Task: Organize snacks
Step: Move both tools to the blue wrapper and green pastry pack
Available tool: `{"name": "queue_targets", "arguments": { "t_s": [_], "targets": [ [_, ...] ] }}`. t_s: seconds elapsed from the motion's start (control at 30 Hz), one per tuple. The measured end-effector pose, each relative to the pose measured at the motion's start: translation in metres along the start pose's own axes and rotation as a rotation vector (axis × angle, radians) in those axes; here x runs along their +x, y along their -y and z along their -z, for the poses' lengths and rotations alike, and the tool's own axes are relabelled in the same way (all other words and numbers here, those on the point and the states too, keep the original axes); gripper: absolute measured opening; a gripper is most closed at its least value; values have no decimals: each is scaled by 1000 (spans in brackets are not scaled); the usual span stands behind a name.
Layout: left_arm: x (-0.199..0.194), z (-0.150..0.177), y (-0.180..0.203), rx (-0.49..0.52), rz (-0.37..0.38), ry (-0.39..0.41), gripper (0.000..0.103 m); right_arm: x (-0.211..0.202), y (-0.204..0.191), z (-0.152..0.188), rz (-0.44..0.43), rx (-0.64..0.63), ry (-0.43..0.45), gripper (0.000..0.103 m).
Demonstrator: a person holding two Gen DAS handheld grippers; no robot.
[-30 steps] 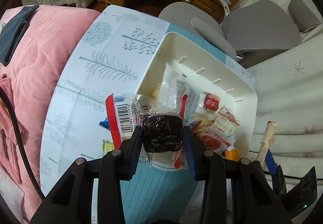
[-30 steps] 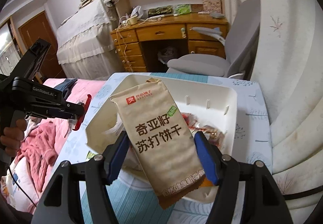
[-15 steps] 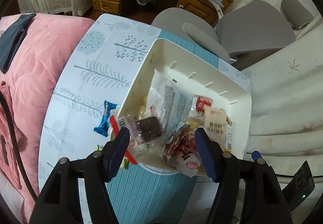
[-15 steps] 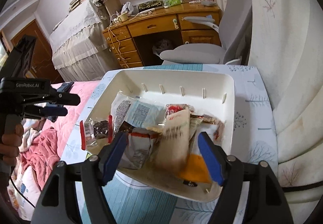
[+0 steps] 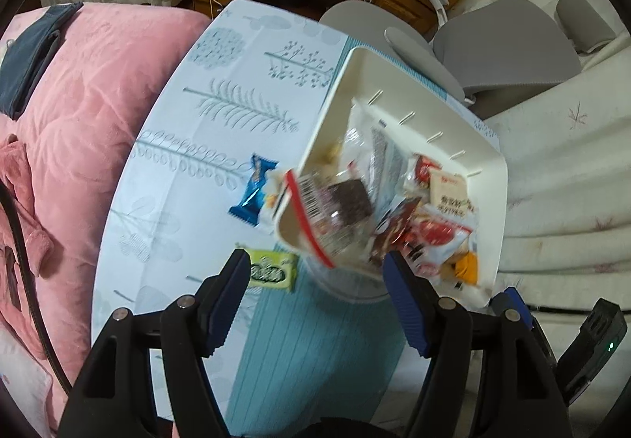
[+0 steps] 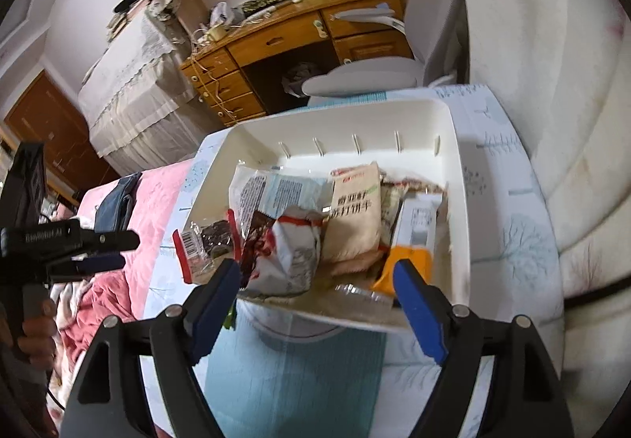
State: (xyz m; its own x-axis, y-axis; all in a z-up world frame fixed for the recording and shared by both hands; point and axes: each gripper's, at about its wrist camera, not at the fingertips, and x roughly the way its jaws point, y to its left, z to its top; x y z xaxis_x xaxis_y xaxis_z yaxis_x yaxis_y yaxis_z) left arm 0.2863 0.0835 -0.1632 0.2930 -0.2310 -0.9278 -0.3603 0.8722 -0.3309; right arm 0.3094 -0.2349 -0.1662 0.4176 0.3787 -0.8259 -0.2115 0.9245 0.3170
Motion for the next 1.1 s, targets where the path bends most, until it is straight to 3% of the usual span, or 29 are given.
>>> {"name": "queue_targets", "arguments": {
  "t_s": [0.3,0.6,1.1],
  "targets": [
    [9,9,-50,87,8,-99,68,10,-30,40,52,149,-39,81],
    [11,0,-81,246,30,-123,68,32,-59,77,44,354,-68,81],
    [40,-39,-88,546,80,-118,68,75,-104,120,86,445,-77,81]
  ]
}}
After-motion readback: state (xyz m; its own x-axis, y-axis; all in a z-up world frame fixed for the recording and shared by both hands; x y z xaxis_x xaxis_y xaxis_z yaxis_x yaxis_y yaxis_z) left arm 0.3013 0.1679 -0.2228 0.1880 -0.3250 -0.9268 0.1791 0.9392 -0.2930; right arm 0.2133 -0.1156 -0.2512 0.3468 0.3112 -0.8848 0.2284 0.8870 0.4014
